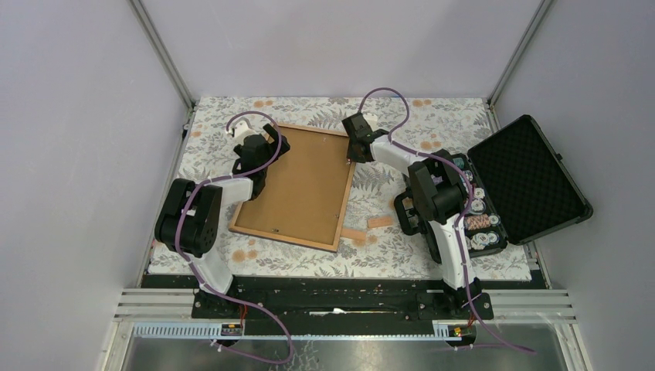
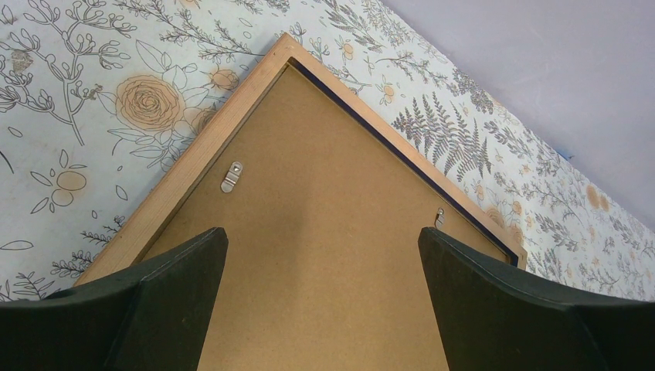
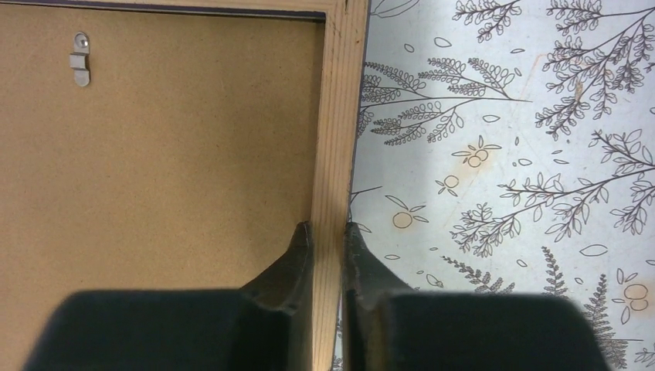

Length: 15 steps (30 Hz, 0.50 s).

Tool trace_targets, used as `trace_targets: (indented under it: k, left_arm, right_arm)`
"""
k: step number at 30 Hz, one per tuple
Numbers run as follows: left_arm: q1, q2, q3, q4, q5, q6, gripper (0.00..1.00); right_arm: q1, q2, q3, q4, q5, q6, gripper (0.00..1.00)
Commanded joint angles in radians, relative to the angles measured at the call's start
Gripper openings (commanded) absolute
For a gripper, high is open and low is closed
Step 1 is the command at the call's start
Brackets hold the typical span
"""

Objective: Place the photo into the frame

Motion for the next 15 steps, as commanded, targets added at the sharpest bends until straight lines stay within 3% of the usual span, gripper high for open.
trace_targets:
  k: [1,3,6,12,15]
  left_arm:
    - [0.001,-0.009,0.031,0.032,0.0,0.013,0.99]
    - [0.002,-0.008,0.031,0.033,0.002,0.013,0.99]
    - [0.001,-0.006,0.031,0.033,0.002,0.013,0.99]
    - [0.002,-0.013,0.03,0.029,-0.001,0.015,0.99]
    - [0.002,-0.016,0.03,0.03,-0.004,0.019,0.99]
  right_arm:
    - [0.015,-0.064,-0.023,-0.011,-0.006,-0.046,0.3]
    - [0.011,-0.075,-0.023,-0.003,0.007,-0.056,0.46]
    - [0.01,-0.067,0.009,-0.017,0.006,-0.06,0.57]
    - [0.012,-0.01,0.068,-0.065,-0.015,-0.026,0.6]
    - [0.013,0.012,0.085,-0.093,-0.02,-0.021,0.56]
